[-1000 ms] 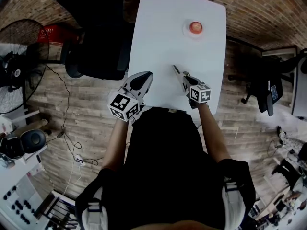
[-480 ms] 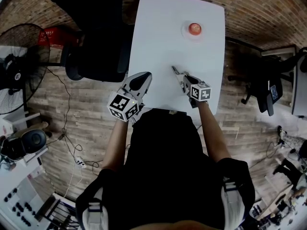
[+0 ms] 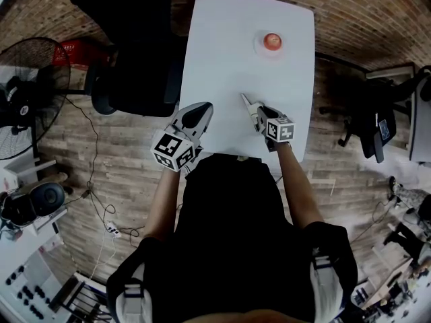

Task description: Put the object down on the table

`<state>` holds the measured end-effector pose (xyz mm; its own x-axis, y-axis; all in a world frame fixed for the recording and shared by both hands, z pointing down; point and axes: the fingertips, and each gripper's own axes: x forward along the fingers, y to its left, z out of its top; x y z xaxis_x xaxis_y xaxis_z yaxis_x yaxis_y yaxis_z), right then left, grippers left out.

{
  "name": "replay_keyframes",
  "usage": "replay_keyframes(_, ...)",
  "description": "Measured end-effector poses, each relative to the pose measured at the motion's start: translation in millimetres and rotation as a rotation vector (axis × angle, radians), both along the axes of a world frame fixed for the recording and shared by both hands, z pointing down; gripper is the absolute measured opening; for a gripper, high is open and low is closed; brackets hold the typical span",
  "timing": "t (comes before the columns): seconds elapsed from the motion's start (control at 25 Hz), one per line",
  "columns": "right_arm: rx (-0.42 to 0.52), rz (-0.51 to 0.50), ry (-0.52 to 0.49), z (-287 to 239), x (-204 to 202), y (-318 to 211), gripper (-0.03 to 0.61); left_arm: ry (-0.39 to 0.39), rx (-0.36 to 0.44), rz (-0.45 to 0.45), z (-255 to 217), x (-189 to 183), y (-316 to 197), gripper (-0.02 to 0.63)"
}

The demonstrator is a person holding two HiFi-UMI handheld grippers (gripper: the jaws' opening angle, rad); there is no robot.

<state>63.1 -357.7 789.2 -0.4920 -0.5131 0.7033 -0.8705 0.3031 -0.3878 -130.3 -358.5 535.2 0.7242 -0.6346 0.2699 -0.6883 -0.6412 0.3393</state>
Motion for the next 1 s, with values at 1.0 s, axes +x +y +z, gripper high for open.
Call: replay_keyframes(1.0, 0.034, 0.062, -0.018, -8, 11, -7, 0.083, 0.006, 0.016, 0.029, -7, 8, 1, 0.025)
